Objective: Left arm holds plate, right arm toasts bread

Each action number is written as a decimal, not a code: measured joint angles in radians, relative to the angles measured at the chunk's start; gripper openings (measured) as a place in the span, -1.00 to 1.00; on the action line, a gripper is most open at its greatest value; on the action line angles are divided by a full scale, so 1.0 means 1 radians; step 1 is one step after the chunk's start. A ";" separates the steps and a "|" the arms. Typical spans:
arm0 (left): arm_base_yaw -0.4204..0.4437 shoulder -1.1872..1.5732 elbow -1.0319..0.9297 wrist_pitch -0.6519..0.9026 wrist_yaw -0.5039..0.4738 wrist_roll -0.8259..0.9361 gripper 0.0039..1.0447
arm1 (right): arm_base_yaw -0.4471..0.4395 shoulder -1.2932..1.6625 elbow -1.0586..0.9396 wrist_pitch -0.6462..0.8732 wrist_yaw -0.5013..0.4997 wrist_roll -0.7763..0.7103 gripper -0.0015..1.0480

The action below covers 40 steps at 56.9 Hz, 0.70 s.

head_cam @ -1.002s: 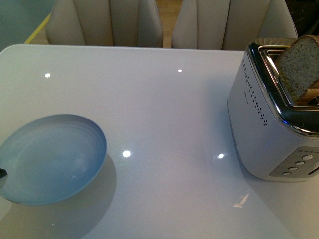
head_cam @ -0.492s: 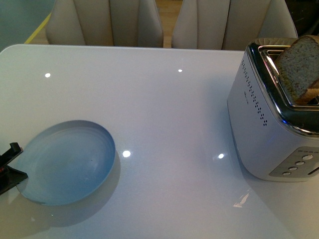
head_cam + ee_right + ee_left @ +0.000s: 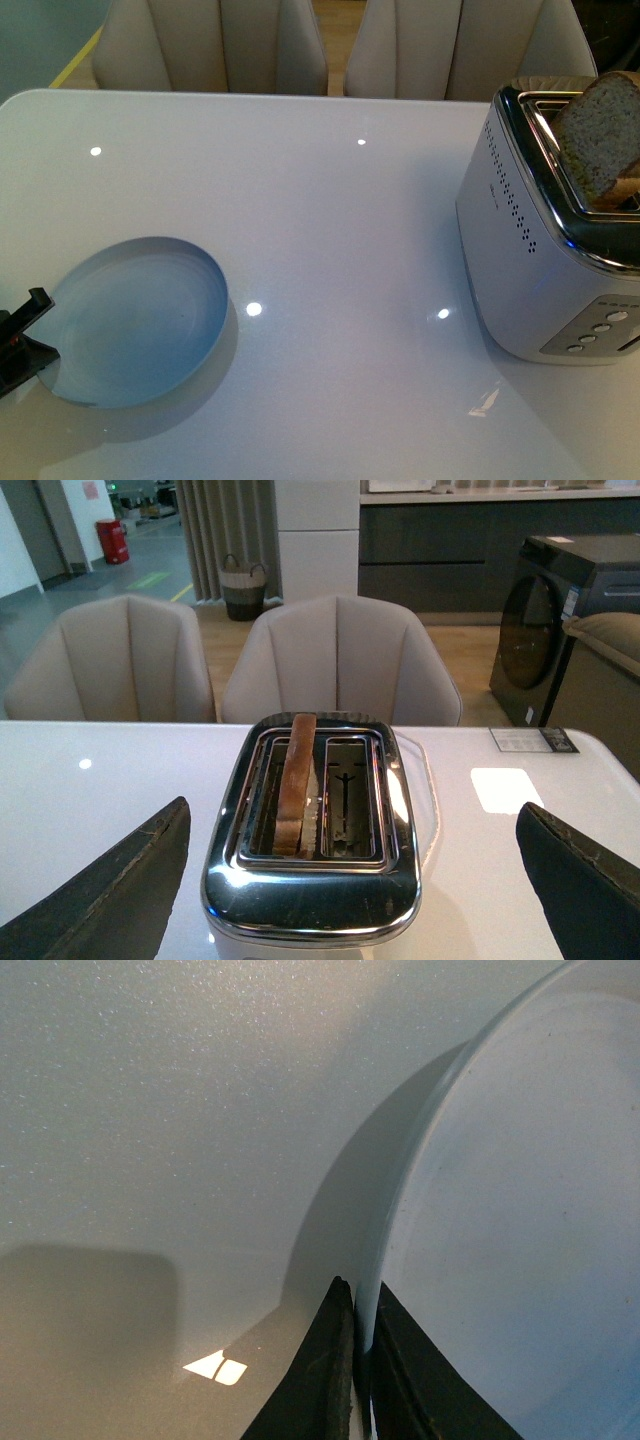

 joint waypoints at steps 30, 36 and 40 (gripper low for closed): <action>0.029 -0.352 -0.040 -0.135 -0.032 -0.031 0.80 | 0.000 0.000 0.000 0.000 0.000 0.000 0.83; 0.022 -0.491 -0.040 -0.203 -0.071 -0.042 0.86 | 0.000 0.000 0.000 0.000 0.000 0.000 0.83; 0.006 -0.577 -0.039 -0.243 -0.098 -0.054 0.87 | 0.000 0.000 0.000 0.000 0.000 0.000 0.83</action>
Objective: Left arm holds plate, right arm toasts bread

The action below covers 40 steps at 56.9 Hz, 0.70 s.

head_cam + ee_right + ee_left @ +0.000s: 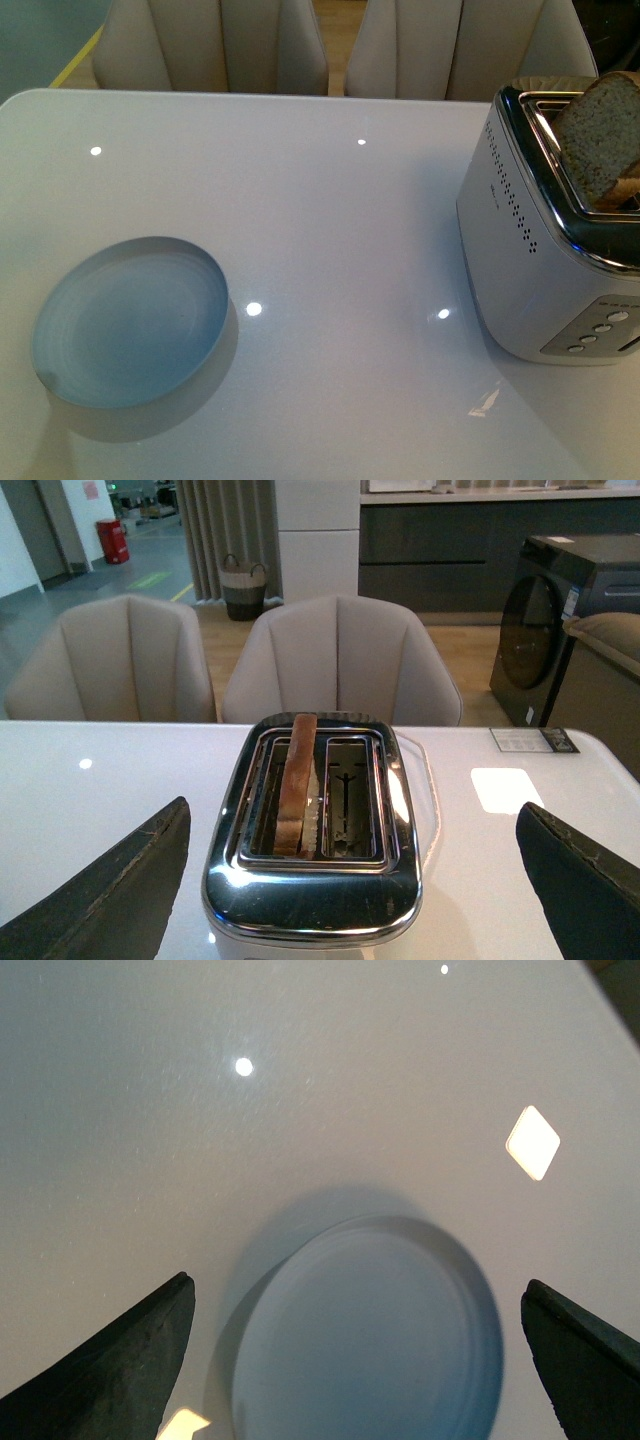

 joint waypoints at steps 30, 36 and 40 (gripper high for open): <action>-0.237 -0.433 0.055 -0.222 -0.191 -0.141 0.86 | 0.000 0.000 0.000 0.000 0.000 0.000 0.83; -0.235 -0.411 -0.030 0.063 -0.187 0.001 0.65 | 0.000 0.000 0.000 0.000 0.000 0.000 0.83; -0.234 -0.419 -0.144 0.341 -0.187 0.209 0.41 | 0.000 0.000 0.000 0.000 0.000 0.000 0.83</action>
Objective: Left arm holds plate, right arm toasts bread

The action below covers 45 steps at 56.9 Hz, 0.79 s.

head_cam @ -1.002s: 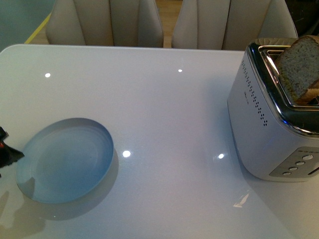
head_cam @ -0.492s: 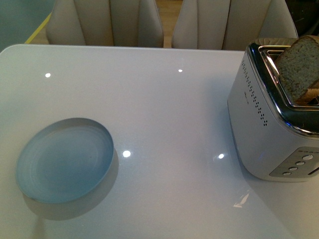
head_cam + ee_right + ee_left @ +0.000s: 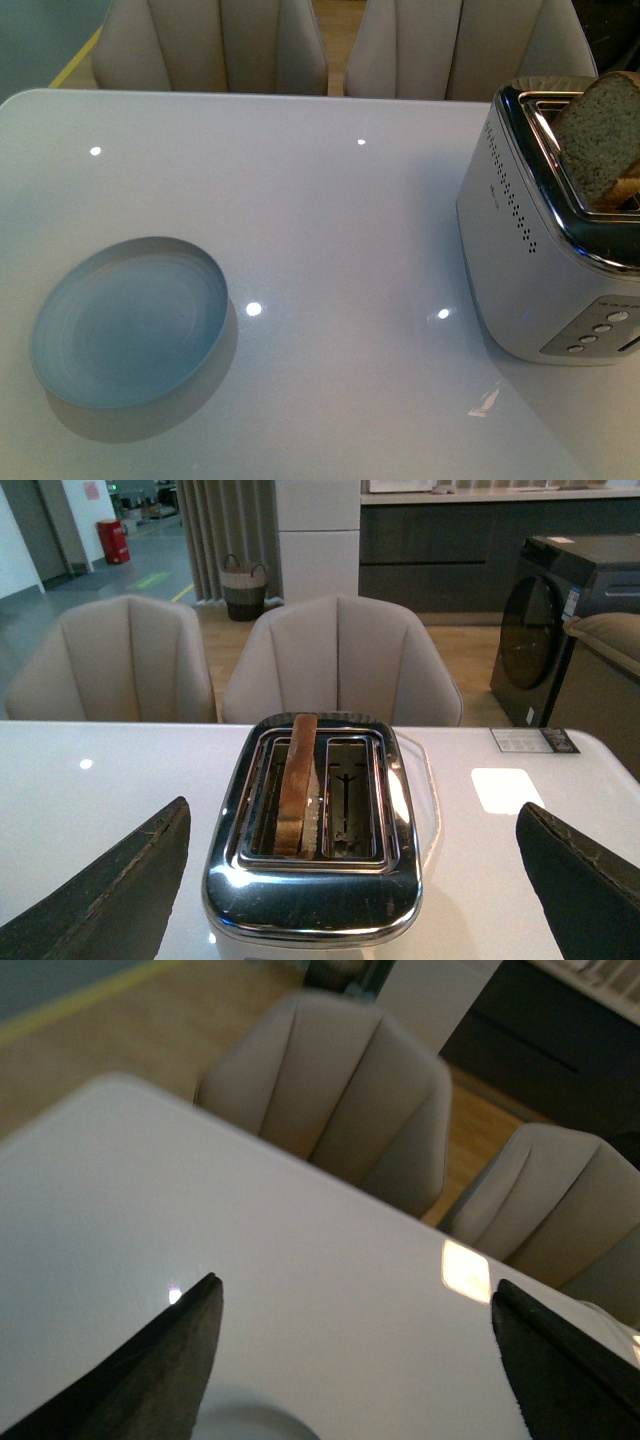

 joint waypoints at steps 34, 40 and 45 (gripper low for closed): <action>0.000 -0.376 -0.324 0.097 0.000 0.295 -0.95 | 0.000 0.000 0.000 0.000 0.000 0.000 0.83; 0.000 -0.439 -0.355 0.066 0.000 0.295 -0.95 | 0.000 0.000 0.000 0.000 0.000 0.000 0.83; 0.000 -0.453 -0.391 0.098 0.000 0.296 -0.95 | 0.000 0.000 0.000 0.000 0.000 0.000 0.83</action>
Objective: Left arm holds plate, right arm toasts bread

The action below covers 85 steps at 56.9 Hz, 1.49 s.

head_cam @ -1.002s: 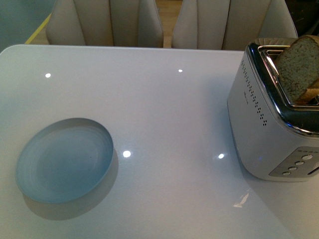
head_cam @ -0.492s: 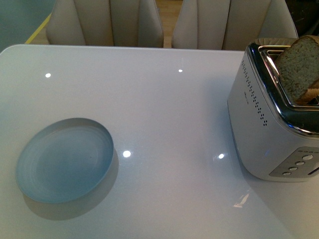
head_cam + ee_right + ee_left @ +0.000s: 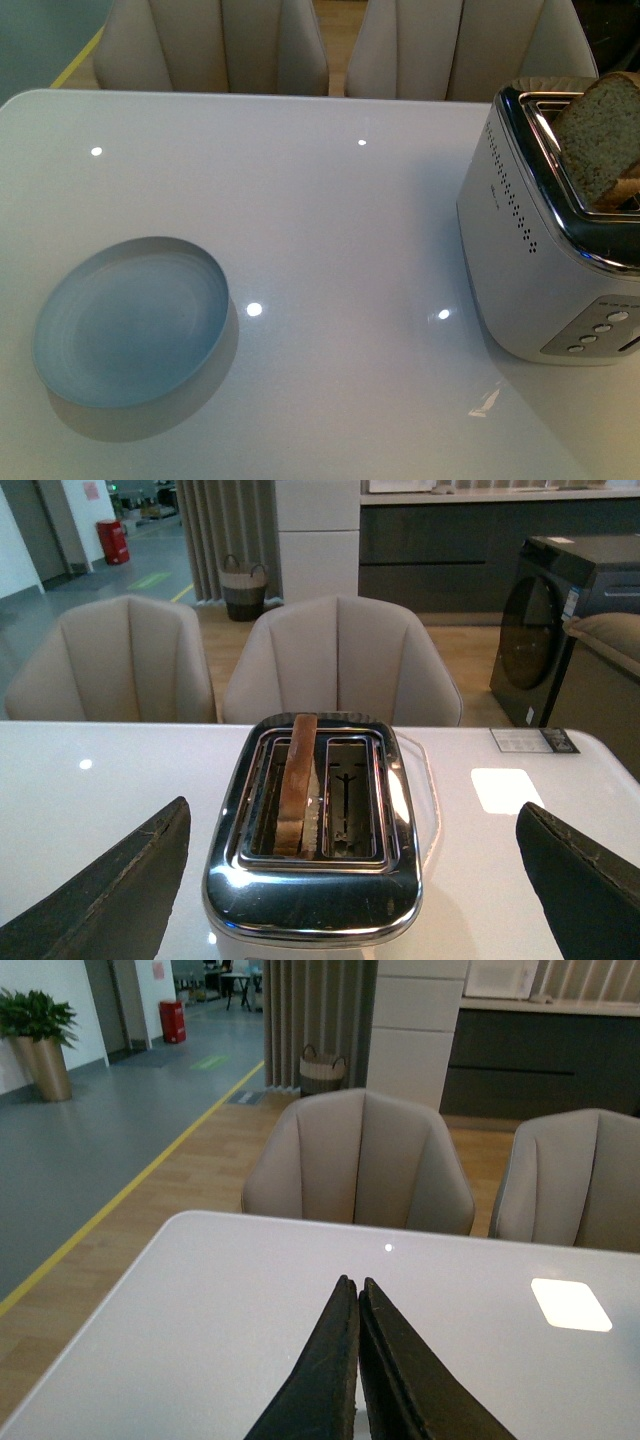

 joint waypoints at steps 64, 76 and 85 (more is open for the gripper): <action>0.000 -0.632 -0.034 -0.584 0.000 0.003 -0.95 | 0.000 0.000 0.000 0.000 0.000 0.000 0.83; 0.000 -0.686 -0.034 -0.639 0.000 0.003 -0.95 | 0.000 0.000 0.000 0.000 0.000 0.000 0.83; 0.000 -0.843 -0.033 -0.812 0.000 0.003 -0.95 | 0.000 0.000 0.000 0.000 0.000 0.000 0.83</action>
